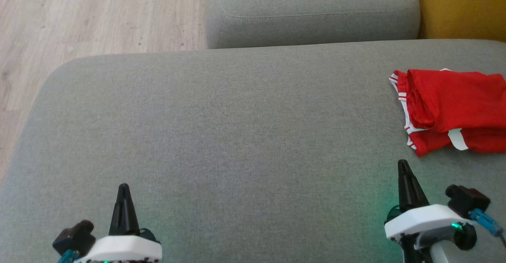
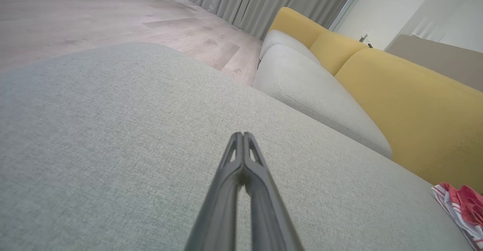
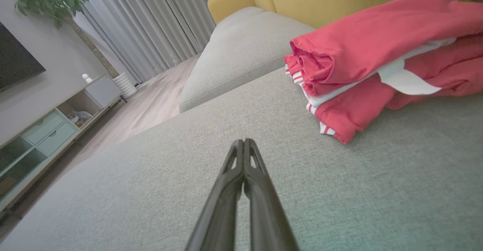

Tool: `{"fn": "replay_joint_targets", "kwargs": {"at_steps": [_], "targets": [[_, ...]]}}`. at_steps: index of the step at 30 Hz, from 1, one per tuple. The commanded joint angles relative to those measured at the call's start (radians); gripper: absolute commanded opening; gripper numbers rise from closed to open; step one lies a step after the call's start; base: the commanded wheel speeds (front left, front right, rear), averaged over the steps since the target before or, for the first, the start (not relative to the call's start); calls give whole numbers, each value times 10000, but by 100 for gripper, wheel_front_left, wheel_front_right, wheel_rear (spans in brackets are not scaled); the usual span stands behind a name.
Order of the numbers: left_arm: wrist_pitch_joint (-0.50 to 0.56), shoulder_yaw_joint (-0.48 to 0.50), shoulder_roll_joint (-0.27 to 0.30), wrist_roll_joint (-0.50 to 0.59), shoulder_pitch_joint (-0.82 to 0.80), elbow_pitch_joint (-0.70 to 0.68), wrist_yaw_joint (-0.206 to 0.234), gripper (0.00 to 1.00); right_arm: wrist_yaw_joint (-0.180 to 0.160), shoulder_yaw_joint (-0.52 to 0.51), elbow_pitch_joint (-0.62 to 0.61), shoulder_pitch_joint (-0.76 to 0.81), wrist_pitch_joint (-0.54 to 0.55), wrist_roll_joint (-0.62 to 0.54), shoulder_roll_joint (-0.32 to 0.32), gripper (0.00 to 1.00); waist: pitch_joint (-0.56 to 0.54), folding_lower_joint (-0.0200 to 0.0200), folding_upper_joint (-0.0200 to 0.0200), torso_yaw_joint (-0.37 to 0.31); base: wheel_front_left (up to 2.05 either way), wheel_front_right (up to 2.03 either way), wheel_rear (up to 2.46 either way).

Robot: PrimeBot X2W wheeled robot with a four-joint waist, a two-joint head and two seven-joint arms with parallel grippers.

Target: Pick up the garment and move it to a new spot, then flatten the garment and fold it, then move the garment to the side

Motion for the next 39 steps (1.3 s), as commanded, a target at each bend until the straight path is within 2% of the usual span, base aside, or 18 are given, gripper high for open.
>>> {"fn": "replay_joint_targets", "kwargs": {"at_steps": [1, 39], "targets": [[77, 181, 15, -272, -536, -350, -58, 0, -3, -33, -391, -443, 68, 337, -11, 0, 2, 0, -1, -3, 0, 0, 0], [1193, 777, 39, -4065, -751, -636, -322, 0, -9, -544, -982, -490, 1160, 4556, -30, 0, 44, 0, -1, -81, 0, 0, 0]]}}
